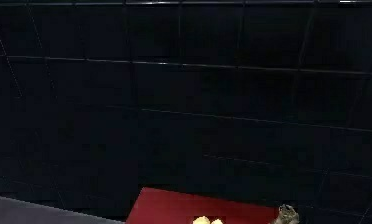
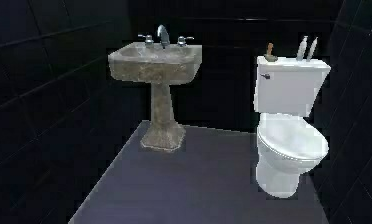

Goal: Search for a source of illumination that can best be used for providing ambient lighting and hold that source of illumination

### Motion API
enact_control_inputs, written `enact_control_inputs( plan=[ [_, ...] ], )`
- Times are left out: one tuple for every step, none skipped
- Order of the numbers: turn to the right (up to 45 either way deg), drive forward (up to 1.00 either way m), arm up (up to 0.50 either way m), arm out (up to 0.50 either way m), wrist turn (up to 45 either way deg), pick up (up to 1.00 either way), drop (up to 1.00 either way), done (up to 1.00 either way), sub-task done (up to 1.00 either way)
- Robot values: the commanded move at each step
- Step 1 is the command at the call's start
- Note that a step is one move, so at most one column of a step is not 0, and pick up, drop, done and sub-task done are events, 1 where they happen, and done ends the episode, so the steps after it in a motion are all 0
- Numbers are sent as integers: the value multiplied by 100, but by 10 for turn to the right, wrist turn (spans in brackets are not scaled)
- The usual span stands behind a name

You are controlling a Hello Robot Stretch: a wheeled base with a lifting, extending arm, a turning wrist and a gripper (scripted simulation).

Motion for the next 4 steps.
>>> enact_control_inputs(
  plan=[
    [-450,0,0,0,0,0,0,0,0],
    [-90,0,0,0,0,0,0,0,0],
    [0,0,50,0,0,0,0,0,0],
    [0,0,4,0,0,0,0,0,0]
  ],
)
